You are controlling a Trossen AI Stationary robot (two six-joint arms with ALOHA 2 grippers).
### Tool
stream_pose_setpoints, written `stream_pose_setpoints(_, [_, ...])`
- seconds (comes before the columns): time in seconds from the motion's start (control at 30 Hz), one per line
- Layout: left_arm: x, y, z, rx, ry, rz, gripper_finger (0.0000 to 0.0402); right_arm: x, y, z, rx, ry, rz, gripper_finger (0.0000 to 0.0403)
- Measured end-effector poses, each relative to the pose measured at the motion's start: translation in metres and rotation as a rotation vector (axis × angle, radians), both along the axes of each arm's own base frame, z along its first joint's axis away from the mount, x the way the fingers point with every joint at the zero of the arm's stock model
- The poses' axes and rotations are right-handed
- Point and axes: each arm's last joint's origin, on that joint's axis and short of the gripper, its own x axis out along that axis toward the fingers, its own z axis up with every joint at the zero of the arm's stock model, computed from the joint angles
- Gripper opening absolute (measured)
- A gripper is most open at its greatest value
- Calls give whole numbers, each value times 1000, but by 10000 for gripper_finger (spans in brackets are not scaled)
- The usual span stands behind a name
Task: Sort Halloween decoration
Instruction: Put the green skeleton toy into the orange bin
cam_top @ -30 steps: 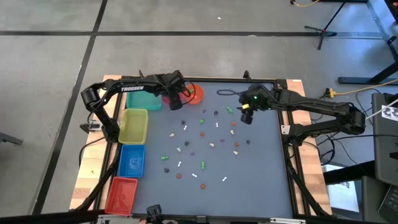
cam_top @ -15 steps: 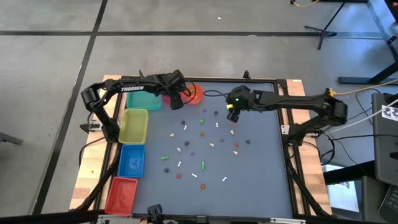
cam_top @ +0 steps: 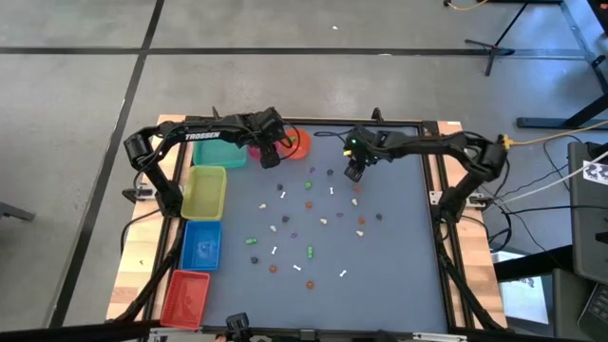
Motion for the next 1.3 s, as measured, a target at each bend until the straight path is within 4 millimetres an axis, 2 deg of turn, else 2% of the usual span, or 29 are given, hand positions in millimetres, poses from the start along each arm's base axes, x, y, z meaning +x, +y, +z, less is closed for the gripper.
stream_pose_setpoints(0.27, [0,0,0,0,0,0,155,4,-2,-14,33,25,11,172])
stream_pose_setpoints(0.6, [0,0,0,-1,0,-1,155,4,-2,-14,33,22,12,172])
stream_pose_setpoints(0.93, [0,0,0,-2,-1,-1,155,2,-1,-3,-12,2,-1,172])
stream_pose_setpoints(1.3, [0,0,0,-2,-1,-1,155,2,1,-3,41,-26,24,172])
